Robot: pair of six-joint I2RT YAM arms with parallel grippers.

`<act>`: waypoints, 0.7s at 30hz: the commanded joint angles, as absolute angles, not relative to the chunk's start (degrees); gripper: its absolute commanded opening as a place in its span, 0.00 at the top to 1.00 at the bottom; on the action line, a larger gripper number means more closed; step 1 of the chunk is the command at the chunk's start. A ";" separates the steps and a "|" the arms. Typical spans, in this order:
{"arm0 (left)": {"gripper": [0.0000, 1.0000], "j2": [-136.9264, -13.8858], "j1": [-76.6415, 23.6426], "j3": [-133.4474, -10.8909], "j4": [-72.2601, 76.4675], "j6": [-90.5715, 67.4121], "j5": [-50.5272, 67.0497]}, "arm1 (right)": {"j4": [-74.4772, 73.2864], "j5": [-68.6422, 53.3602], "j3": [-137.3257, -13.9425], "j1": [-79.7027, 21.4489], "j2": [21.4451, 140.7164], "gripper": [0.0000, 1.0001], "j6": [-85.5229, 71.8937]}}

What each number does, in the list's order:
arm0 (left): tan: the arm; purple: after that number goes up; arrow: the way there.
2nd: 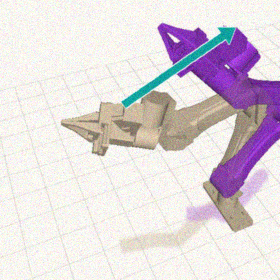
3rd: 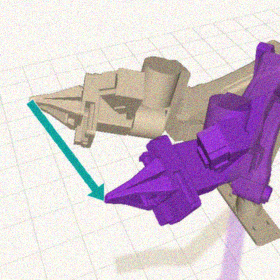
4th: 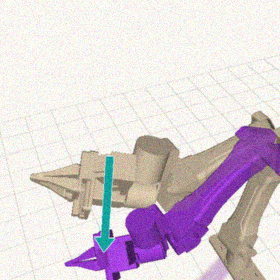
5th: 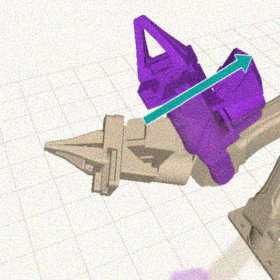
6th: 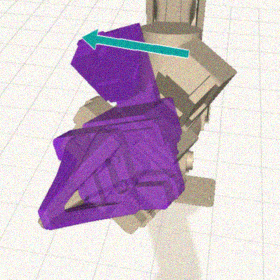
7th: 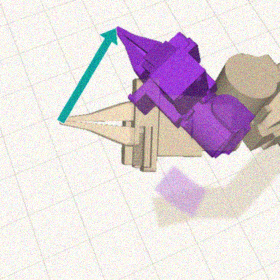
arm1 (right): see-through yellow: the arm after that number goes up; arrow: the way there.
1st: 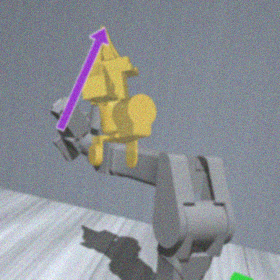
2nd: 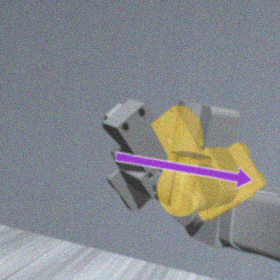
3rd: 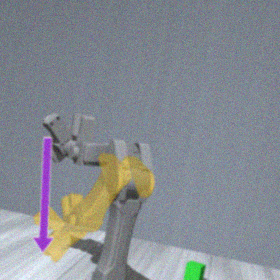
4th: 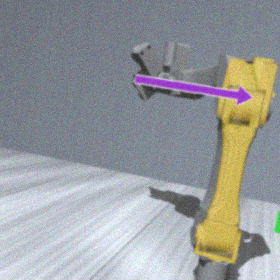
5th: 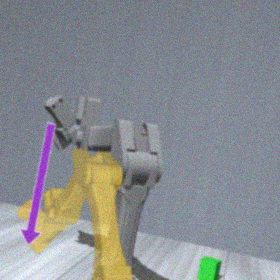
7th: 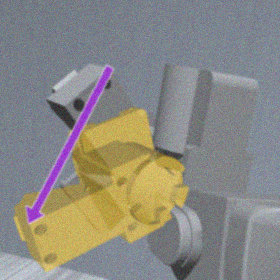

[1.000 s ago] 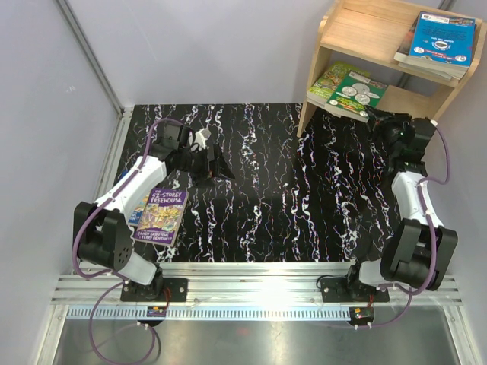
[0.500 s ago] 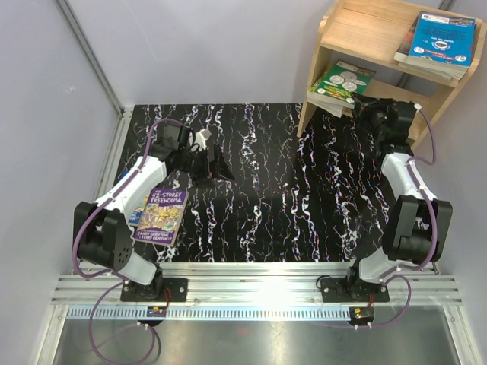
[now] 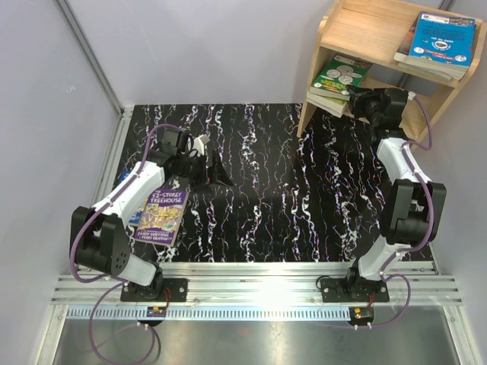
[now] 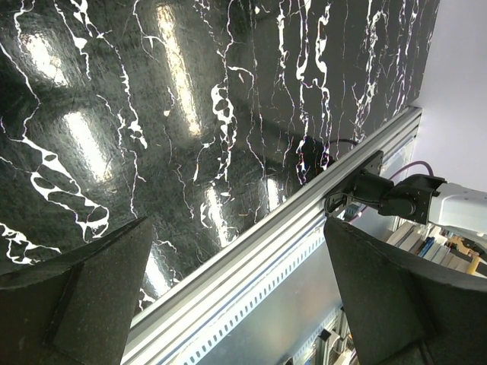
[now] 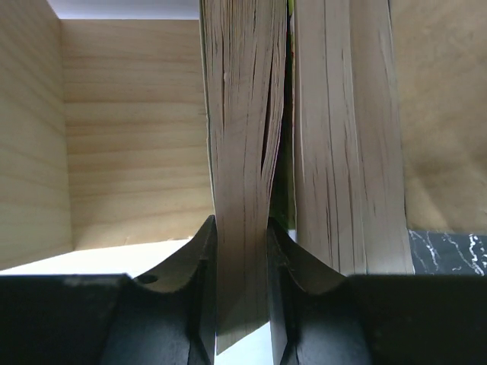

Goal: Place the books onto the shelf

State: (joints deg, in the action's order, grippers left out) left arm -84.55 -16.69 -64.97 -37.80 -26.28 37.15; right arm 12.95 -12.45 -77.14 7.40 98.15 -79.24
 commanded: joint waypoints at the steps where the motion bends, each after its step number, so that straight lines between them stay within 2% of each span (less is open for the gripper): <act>1: 0.01 -83.05 -16.17 -64.69 -36.12 -25.05 38.58 | 13.63 -12.29 -83.13 6.07 98.52 0.72 -76.82; 3: 0.01 -83.32 -16.17 -64.77 -36.04 -25.05 38.76 | 11.87 -13.35 -83.84 5.45 98.79 0.43 -75.24; 4: 0.01 -83.41 -16.08 -64.78 -35.86 -25.05 38.76 | 10.82 -13.62 -84.20 5.36 98.44 0.35 -74.63; 6: 0.01 -83.50 -16.00 -64.69 -35.77 -25.14 38.76 | 8.27 -13.62 -84.55 5.01 98.00 0.29 -72.52; 7: 0.01 -83.41 -16.08 -64.69 -35.60 -25.22 38.85 | 7.39 -13.62 -84.29 5.01 97.39 0.22 -72.07; 10: 0.01 -83.41 -16.00 -64.16 -35.33 -25.40 38.85 | 4.15 -12.92 -83.32 5.10 95.37 0.14 -70.41; 13: 0.01 -83.50 -16.00 -63.99 -35.33 -25.40 38.76 | 0.28 -11.52 -83.06 5.27 93.43 0.11 -67.51; 16: 0.01 -83.50 -16.00 -63.98 -35.33 -25.49 38.58 | -7.26 -8.89 -83.67 5.71 91.50 0.01 -64.61; 21: 0.01 -83.58 -15.91 -64.16 -35.42 -25.75 38.41 | -16.95 -4.31 -87.27 6.24 91.14 0.00 -59.42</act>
State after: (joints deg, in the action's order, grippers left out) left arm -84.55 -16.27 -64.07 -37.39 -26.11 37.32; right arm -8.54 -8.97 -83.85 5.82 92.82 -64.79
